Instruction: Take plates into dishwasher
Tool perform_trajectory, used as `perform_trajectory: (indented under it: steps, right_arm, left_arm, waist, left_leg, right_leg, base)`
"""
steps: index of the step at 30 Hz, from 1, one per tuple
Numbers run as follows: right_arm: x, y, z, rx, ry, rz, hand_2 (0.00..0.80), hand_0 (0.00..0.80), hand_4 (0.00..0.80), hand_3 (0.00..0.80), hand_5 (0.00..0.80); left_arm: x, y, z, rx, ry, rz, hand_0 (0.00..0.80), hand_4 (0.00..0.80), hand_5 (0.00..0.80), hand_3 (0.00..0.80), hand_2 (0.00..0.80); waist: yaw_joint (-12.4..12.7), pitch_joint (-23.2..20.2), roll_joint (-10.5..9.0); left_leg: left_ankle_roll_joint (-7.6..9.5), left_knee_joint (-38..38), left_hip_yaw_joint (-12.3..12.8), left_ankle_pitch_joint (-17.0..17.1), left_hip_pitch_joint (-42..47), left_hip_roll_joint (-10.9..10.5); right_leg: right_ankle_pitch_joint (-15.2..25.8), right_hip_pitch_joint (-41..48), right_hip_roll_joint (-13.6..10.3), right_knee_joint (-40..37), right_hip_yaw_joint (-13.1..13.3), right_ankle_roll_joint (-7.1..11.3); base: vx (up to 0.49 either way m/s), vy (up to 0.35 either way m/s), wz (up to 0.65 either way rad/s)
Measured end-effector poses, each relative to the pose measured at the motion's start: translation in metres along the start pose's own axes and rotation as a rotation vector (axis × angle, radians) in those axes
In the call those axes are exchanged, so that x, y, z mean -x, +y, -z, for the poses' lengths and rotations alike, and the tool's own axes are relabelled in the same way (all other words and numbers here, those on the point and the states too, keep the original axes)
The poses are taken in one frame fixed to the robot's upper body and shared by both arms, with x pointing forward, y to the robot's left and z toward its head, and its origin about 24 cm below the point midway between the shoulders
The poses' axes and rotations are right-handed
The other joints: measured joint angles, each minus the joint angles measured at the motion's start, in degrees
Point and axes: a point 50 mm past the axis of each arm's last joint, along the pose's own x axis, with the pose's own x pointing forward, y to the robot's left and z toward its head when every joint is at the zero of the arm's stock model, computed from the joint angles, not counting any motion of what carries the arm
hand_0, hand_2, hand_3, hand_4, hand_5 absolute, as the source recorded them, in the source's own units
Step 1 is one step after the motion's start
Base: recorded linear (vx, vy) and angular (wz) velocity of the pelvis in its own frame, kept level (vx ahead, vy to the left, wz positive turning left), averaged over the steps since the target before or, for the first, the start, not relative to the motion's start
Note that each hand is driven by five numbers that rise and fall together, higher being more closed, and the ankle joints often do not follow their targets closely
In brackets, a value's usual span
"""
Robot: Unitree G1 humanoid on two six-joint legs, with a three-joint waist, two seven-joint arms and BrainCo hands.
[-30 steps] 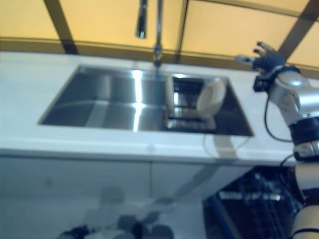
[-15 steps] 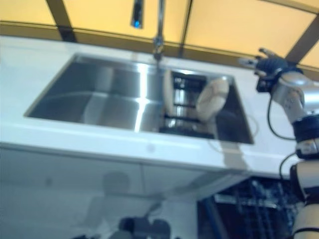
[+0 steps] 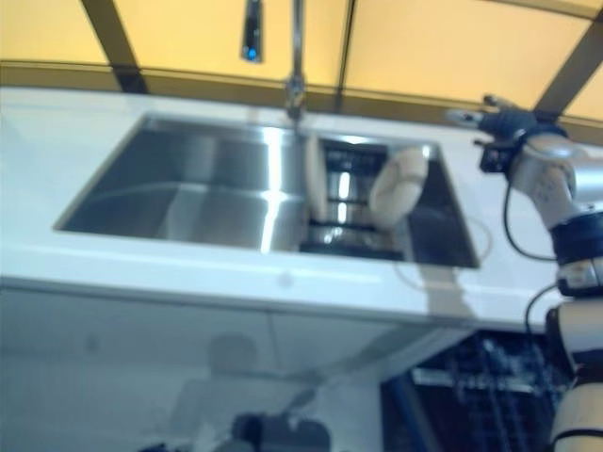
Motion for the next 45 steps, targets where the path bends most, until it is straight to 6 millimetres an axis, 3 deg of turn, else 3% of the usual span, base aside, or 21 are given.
perform_trajectory:
  steps: [21, 30, 45]
  right_arm:
    - [-0.006, 0.027, 0.015, -0.062, 0.080, -0.110, 0.000, 0.000, 0.000, 0.000, 0.000]
    - [-0.008, 0.029, 0.023, -0.028, 0.118, -0.119, 0.000, 0.000, 0.000, 0.000, 0.000]
    - [-0.008, 0.026, 0.023, 0.007, 0.112, -0.097, 0.000, 0.000, 0.000, 0.000, 0.000]
  left_arm:
    - [0.000, 0.000, 0.001, -0.019, -0.001, 0.000, 0.000, 0.000, 0.000, 0.000, 0.000]
    - [0.000, 0.002, 0.002, -0.020, -0.002, -0.004, 0.000, 0.000, 0.000, 0.000, 0.000]
    - [0.001, 0.001, -0.006, -0.017, -0.037, 0.000, 0.000, 0.000, 0.000, 0.000, 0.000]
  waist:
    - [0.1, 0.1, -0.68]
    - [0.2, 0.9, -1.21]
    - [0.1, 1.9, -0.33]
  left_leg:
    - [-0.03, 0.0, -0.2, 0.2, -0.8, 0.0]
    - [-0.06, 0.0, -0.3, 0.2, -0.8, 0.0]
    - [-0.06, 0.0, -0.4, 0.3, -1.5, 0.0]
  right_leg:
    - [0.0, -0.6, 0.0, 0.0, -0.2, -0.04]
    - [0.0, -0.7, 0.1, 0.0, -0.2, -0.04]
    - [0.0, -1.2, 0.1, 0.0, -0.2, -0.03]
  base:
    - [-0.001, -0.001, 0.00]
    - [-0.004, -0.001, 0.00]
    - [0.000, 0.000, 0.00]
